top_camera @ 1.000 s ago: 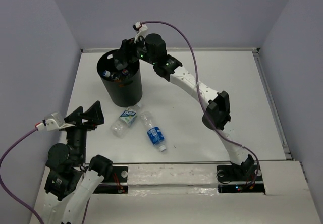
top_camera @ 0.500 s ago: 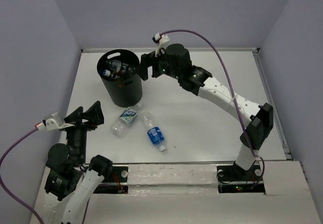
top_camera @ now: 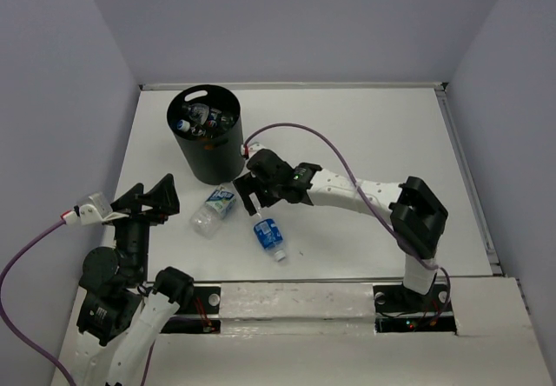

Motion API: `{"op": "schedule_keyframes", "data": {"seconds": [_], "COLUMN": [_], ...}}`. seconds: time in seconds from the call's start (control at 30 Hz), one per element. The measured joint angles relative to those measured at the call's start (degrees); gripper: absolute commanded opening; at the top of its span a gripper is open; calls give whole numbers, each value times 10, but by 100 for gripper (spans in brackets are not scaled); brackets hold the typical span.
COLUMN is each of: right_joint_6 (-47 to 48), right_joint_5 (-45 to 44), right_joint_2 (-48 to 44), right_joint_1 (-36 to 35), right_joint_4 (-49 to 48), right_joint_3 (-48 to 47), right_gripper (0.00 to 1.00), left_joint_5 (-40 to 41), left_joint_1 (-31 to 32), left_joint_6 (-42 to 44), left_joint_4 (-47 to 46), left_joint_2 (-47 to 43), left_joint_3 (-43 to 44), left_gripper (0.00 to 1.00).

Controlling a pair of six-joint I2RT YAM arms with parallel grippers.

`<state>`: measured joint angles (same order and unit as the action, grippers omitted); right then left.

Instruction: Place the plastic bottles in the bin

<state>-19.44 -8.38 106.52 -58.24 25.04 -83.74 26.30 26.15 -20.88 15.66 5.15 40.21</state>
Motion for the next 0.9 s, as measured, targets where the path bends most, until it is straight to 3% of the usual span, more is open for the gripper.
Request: {"op": "schedule_keyframes", "data": {"seconds": [0.23, 0.3, 0.33, 0.37, 0.4, 0.47, 0.73, 0.9], "right_joint_6": [-16, -20, -24, -24, -26, -28, -20, 30], "right_joint_5": [-15, -21, -22, -23, -25, -31, -58, -63], "right_joint_2": [78, 98, 102, 103, 102, 101, -5, -73], "right_joint_1": [-2, -3, -3, -3, -3, -3, -3, -3], "right_joint_4": [-17, -19, -23, -24, -25, -35, -26, -33], "right_joint_3": [-11, -10, -6, -5, -4, -2, 44, -28], "right_gripper": [82, 71, 60, 60, 50, 44, 40, 40], "left_joint_5": [0, 0, 0, 0, 0, 0, 0, -1], "left_joint_1": [0, 0, 0, 0, 0, 0, 0, 0], "left_joint_6": [0, 0, 0, 0, 0, 0, 0, 0], "left_joint_4": [0, 0, 0, 0, 0, 0, 0, 0], "left_joint_2": [0, 0, 0, 0, 0, 0, 0, 0], "left_joint_3": [0, 0, 0, 0, 0, 0, 0, 0], "left_gripper": [99, 99, 99, 99, 99, 99, 99, 99]}}
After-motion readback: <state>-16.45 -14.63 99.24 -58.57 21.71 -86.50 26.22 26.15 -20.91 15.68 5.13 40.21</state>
